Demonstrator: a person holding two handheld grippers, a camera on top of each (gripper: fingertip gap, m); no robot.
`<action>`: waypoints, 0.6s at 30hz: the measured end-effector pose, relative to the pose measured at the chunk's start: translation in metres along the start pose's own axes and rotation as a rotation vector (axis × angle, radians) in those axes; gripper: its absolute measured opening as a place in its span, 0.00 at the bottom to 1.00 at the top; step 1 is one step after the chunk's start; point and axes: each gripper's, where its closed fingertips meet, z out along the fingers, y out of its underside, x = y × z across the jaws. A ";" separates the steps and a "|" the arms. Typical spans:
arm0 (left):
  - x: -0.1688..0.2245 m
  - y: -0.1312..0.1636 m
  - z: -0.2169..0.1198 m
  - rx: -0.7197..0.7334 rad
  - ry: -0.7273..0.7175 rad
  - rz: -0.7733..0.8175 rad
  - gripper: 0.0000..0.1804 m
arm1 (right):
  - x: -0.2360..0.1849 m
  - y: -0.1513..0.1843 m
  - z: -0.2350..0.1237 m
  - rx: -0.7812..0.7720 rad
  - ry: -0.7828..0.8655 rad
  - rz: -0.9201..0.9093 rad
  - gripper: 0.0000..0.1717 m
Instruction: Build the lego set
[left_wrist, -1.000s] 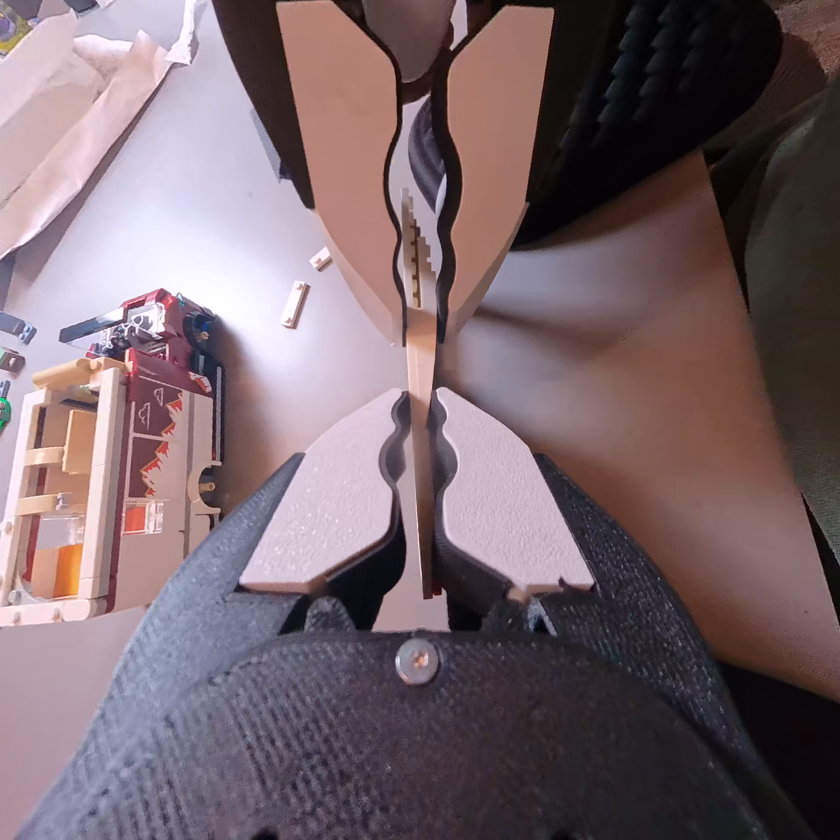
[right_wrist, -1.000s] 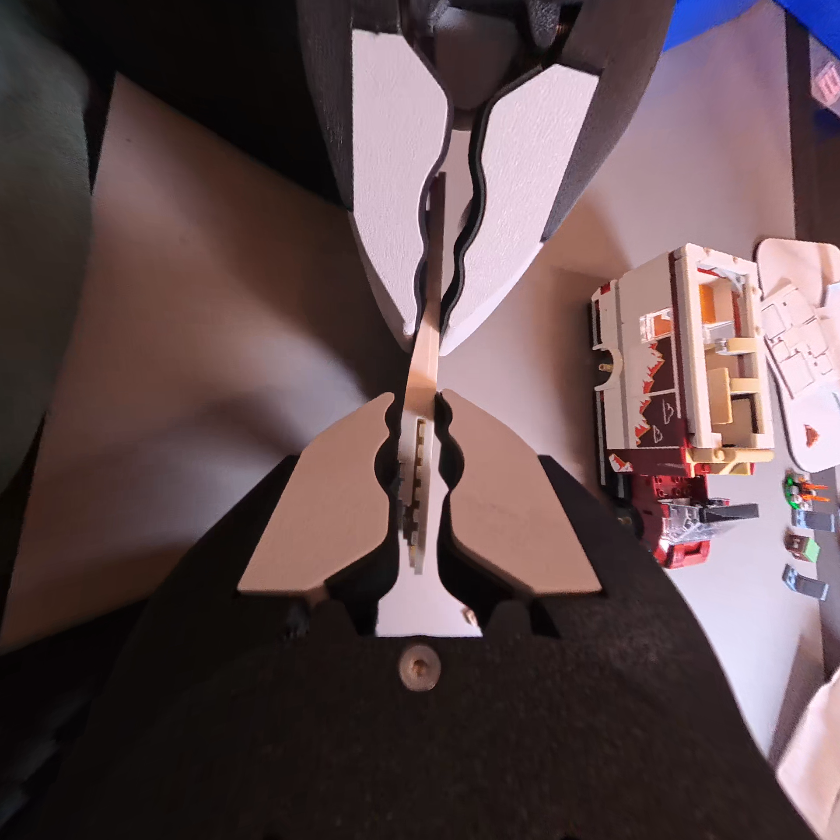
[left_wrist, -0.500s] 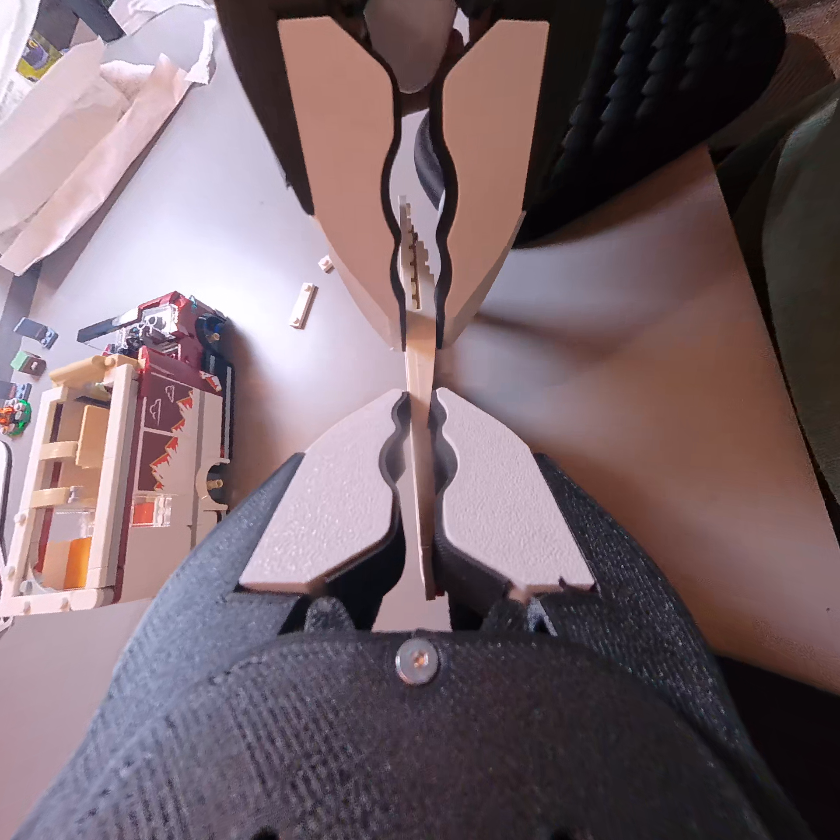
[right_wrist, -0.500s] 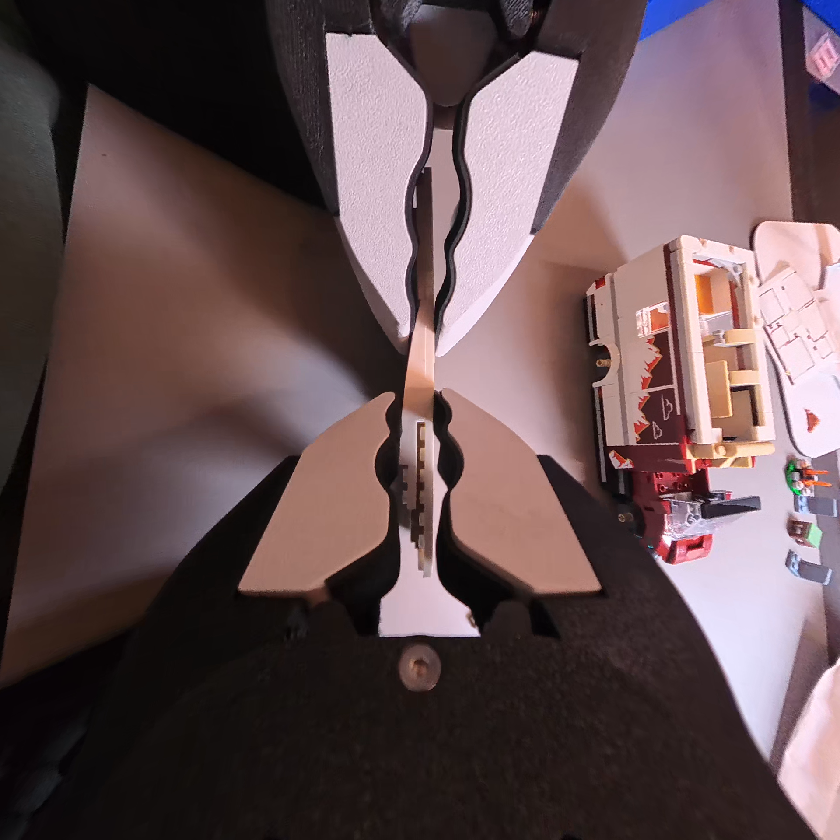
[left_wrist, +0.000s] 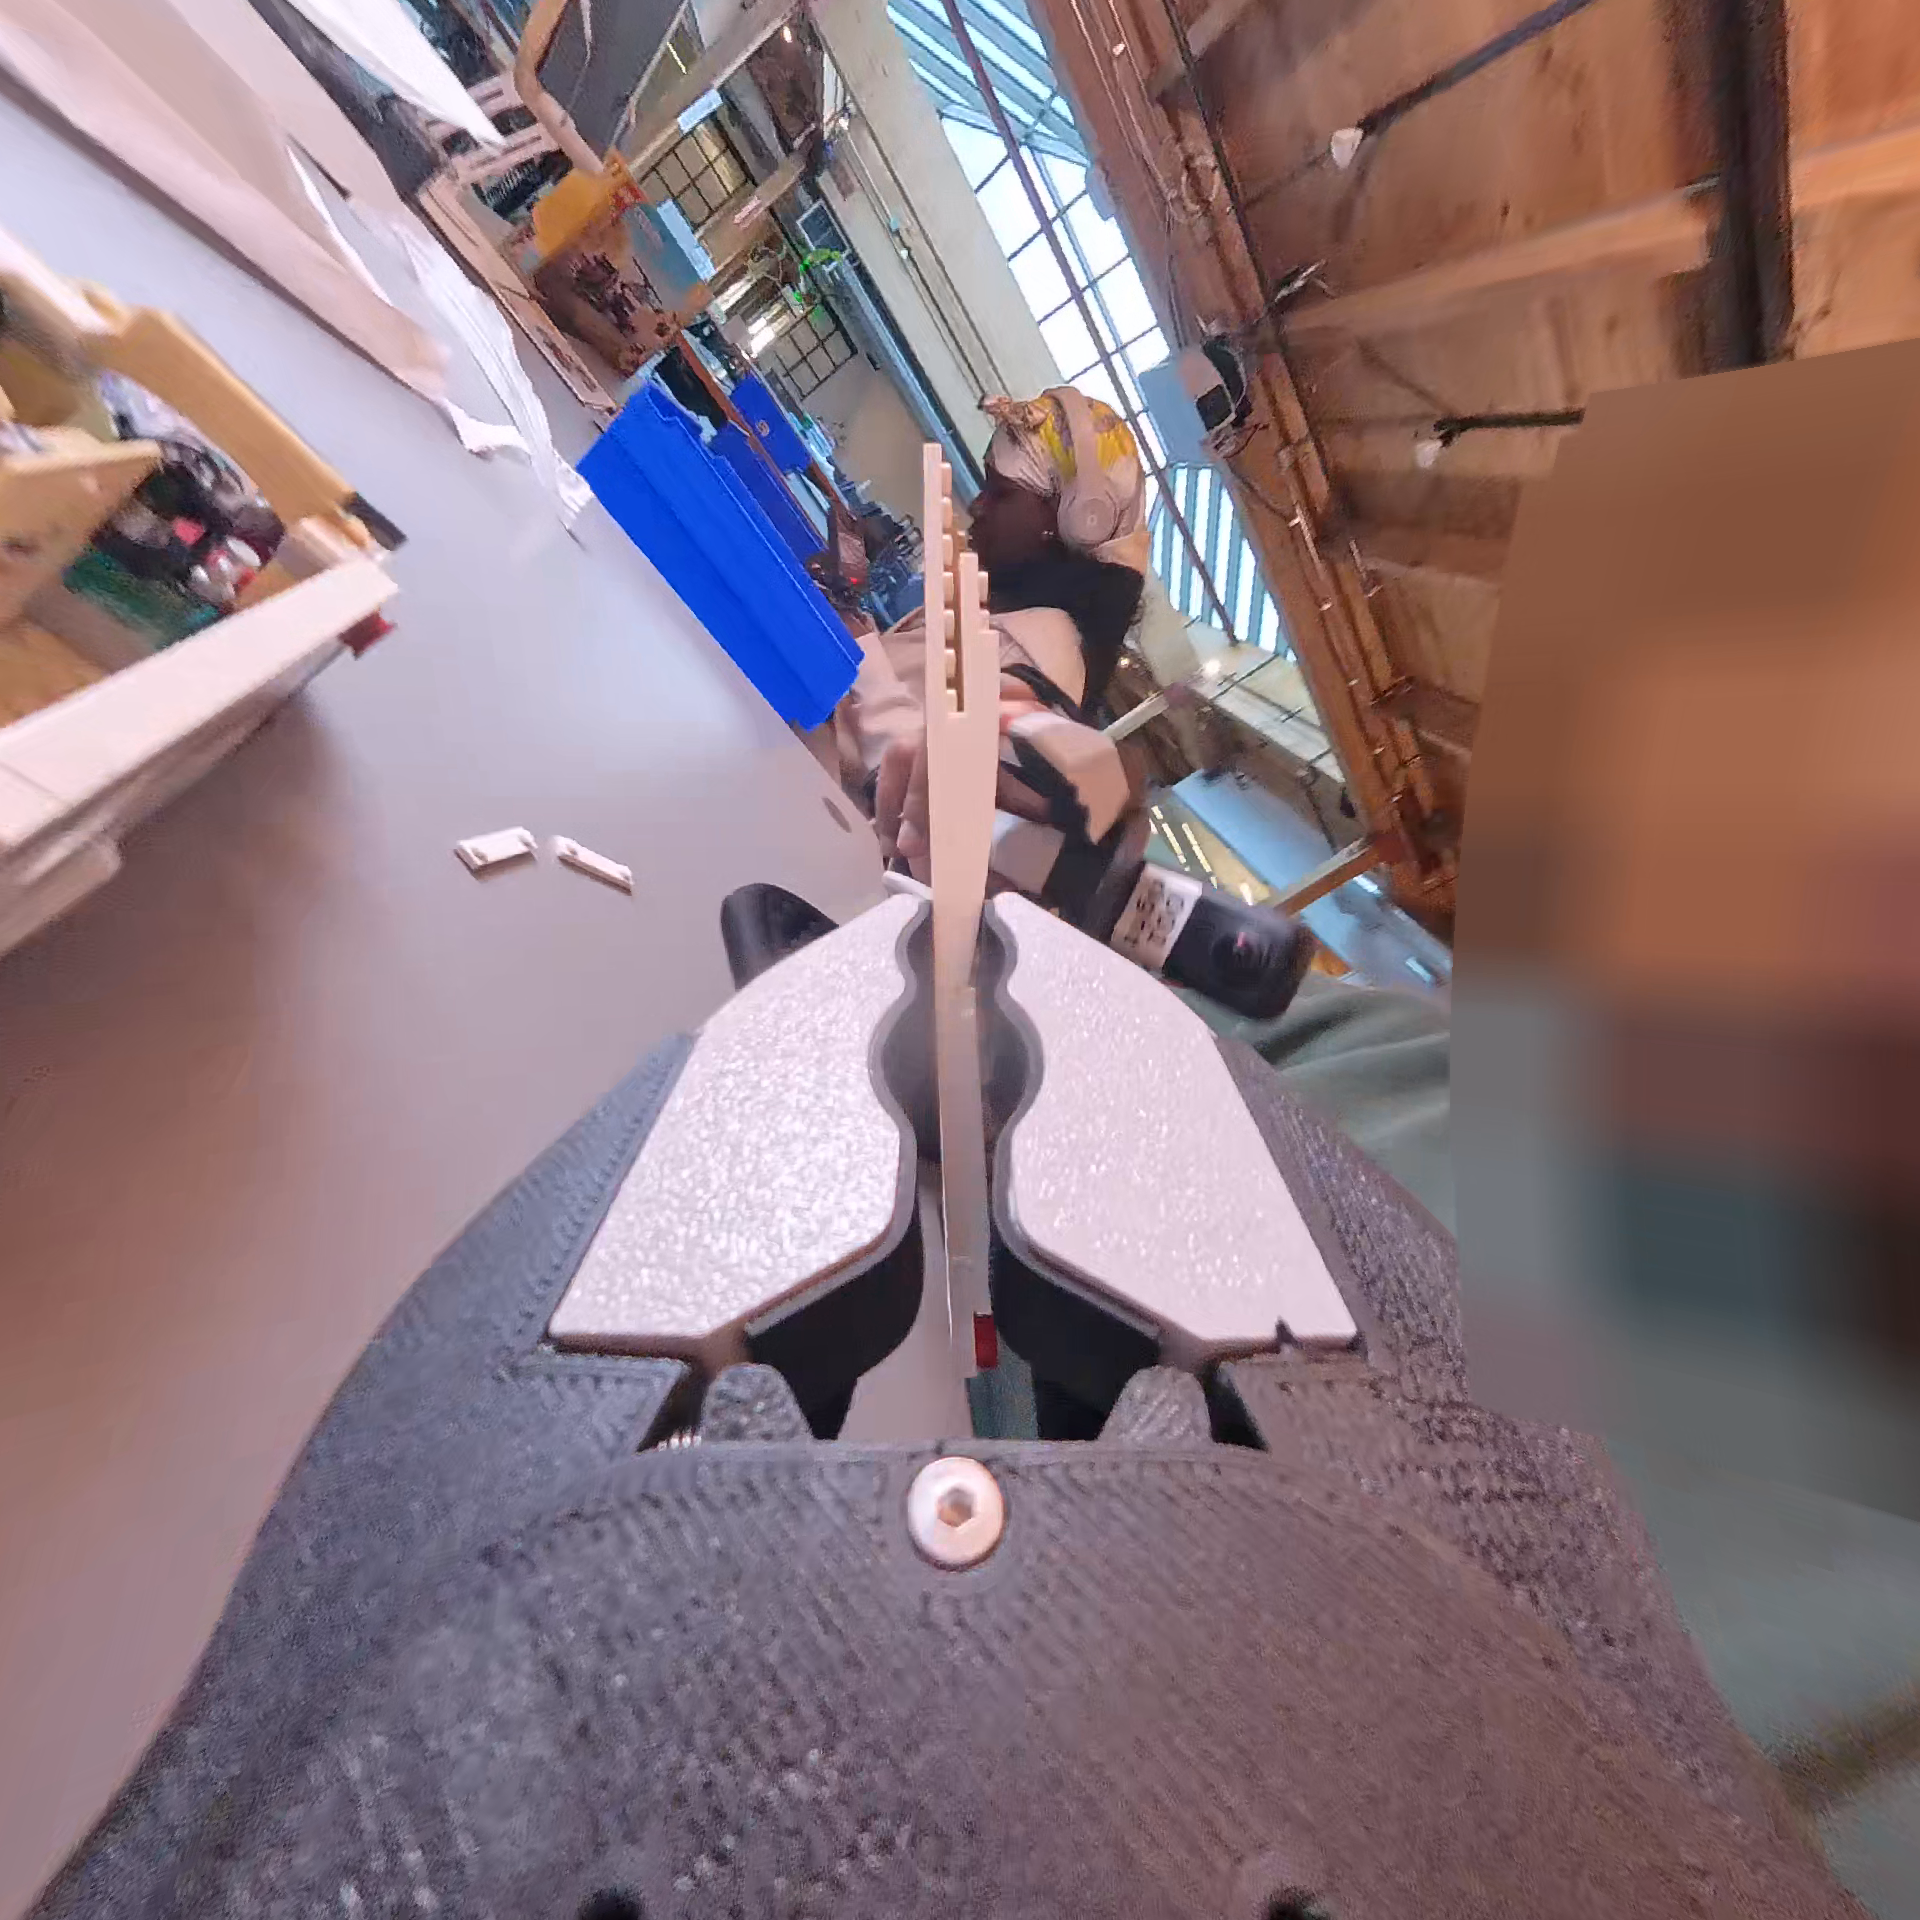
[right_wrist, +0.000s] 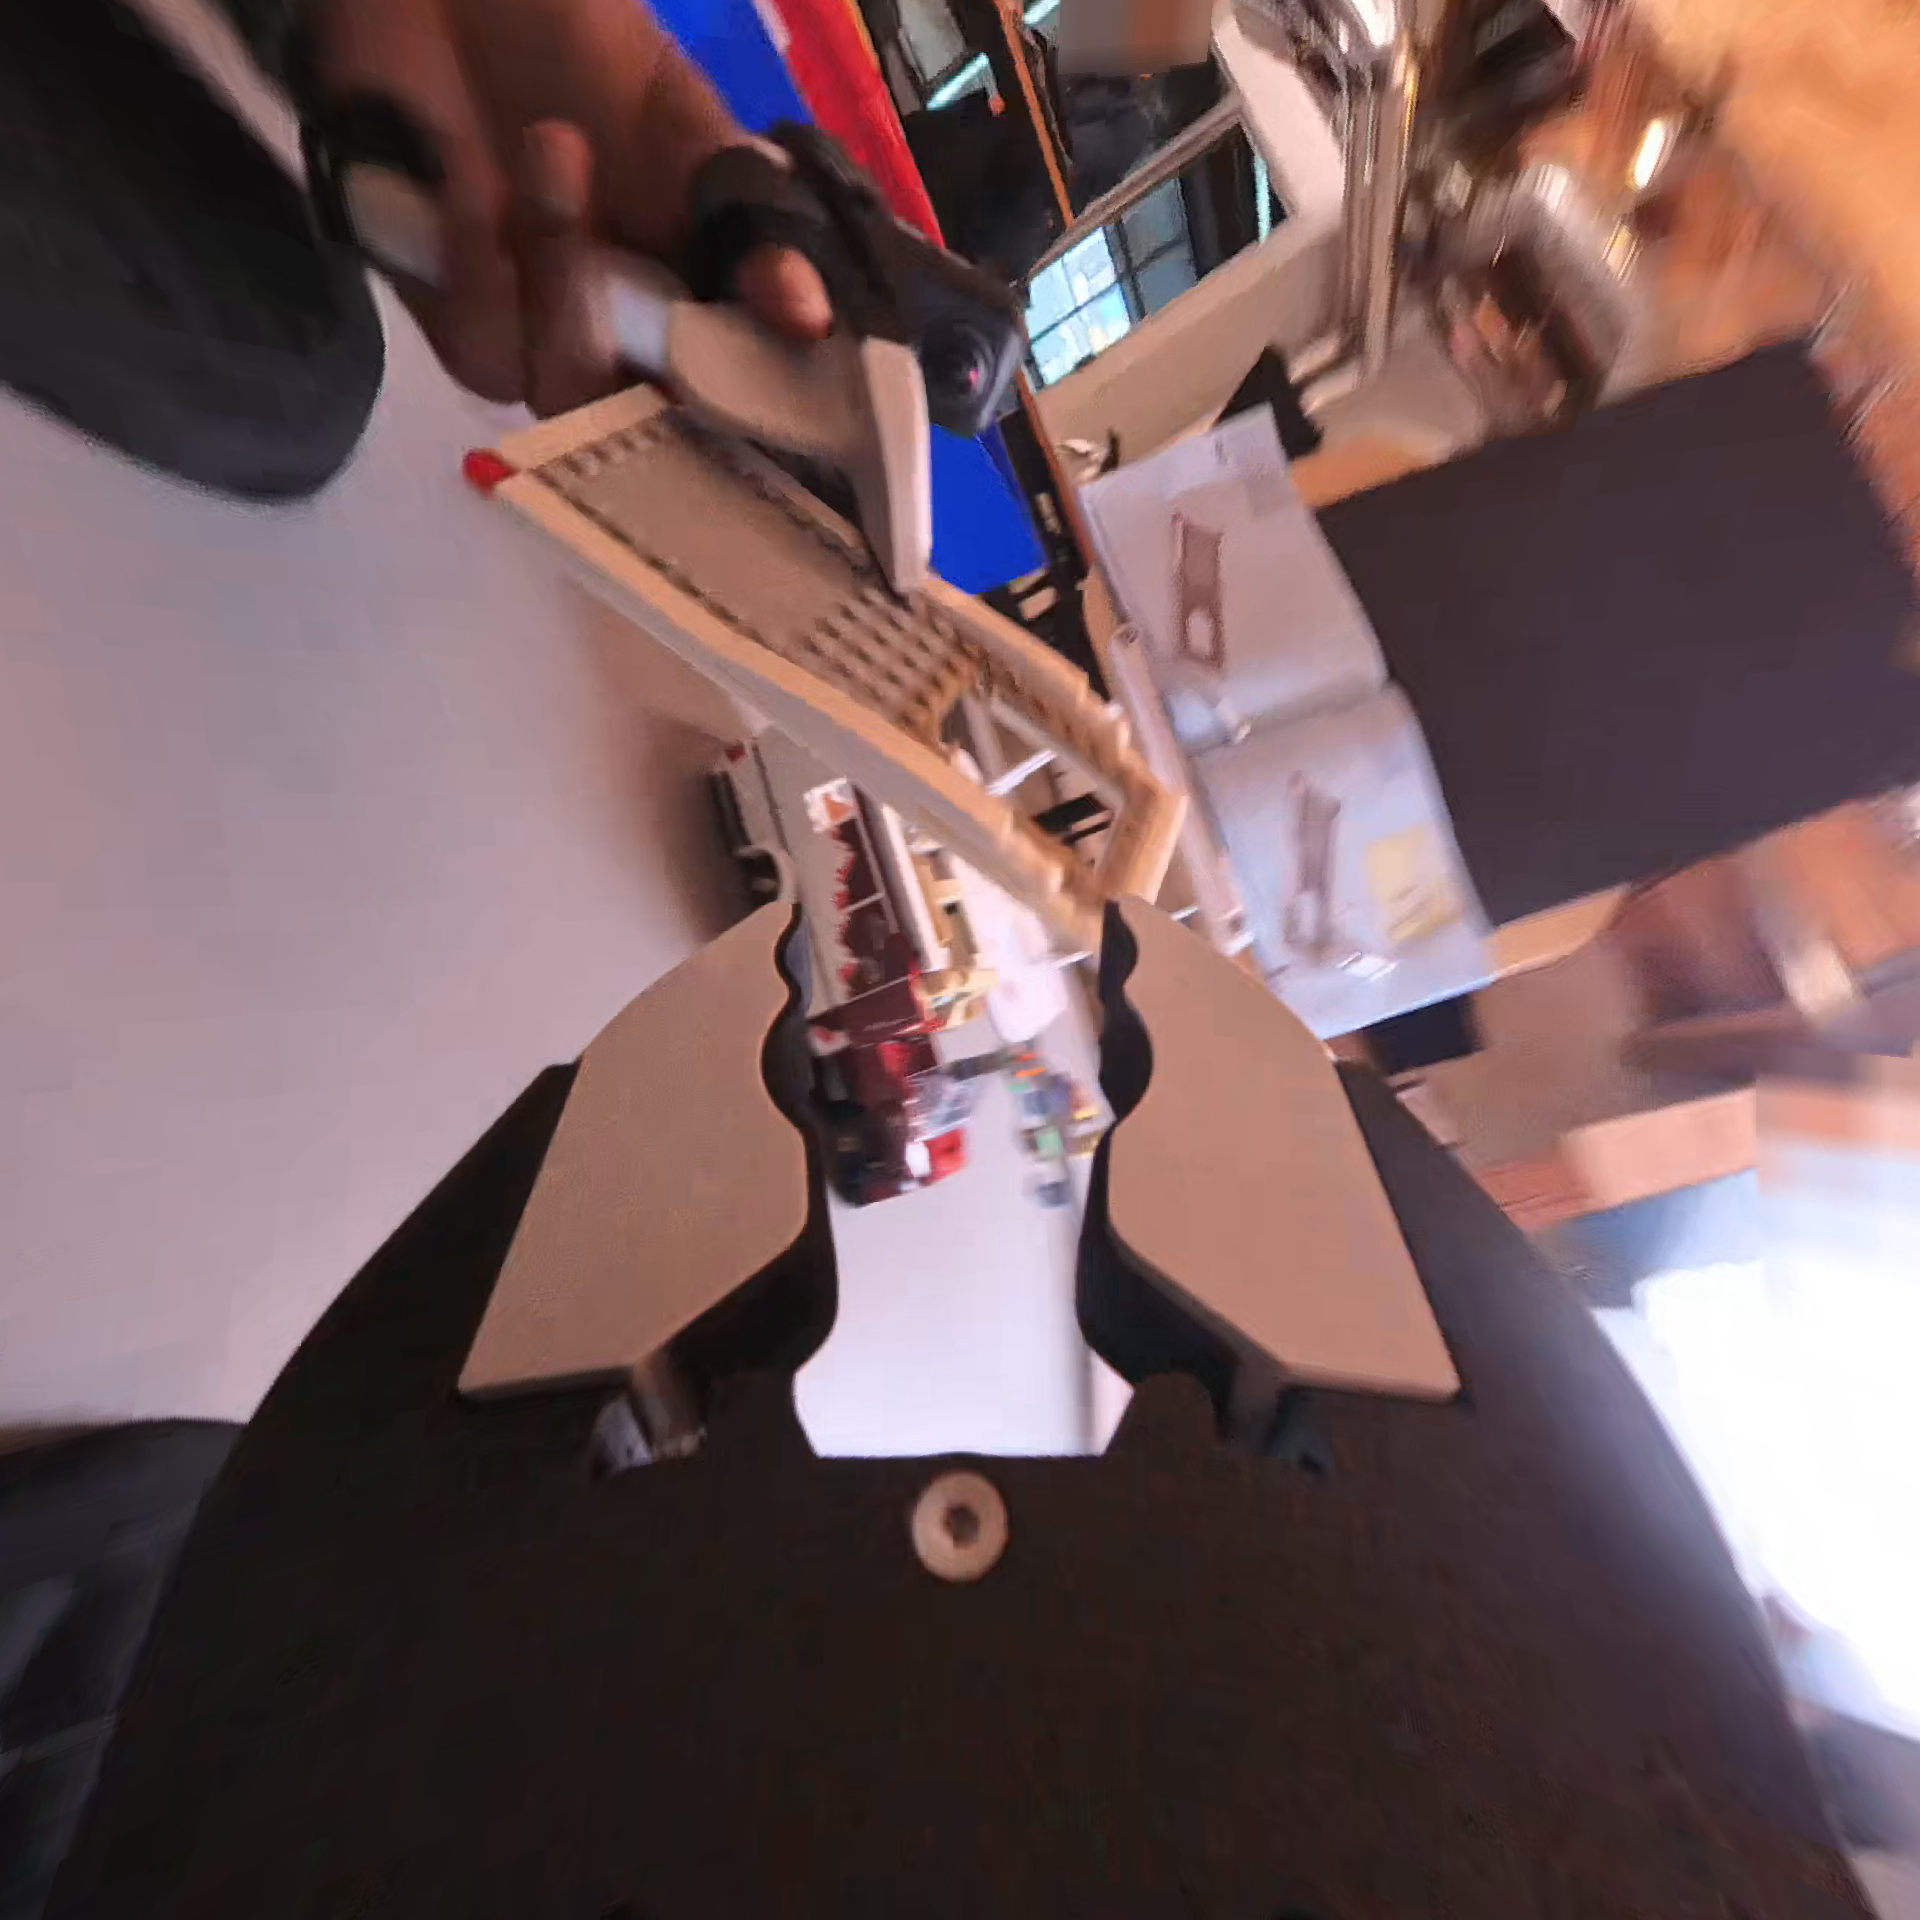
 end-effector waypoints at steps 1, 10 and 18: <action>-0.001 0.002 0.003 0.003 0.013 -0.028 0.04 | -0.002 -0.006 0.003 0.009 0.012 -0.109 0.31; -0.003 0.015 0.021 -0.001 0.037 -0.138 0.05 | -0.017 -0.004 0.026 0.062 -0.008 -0.507 0.11; -0.017 -0.003 -0.006 -0.053 -0.270 0.297 0.25 | -0.034 0.004 0.035 -0.059 -0.307 -0.134 0.07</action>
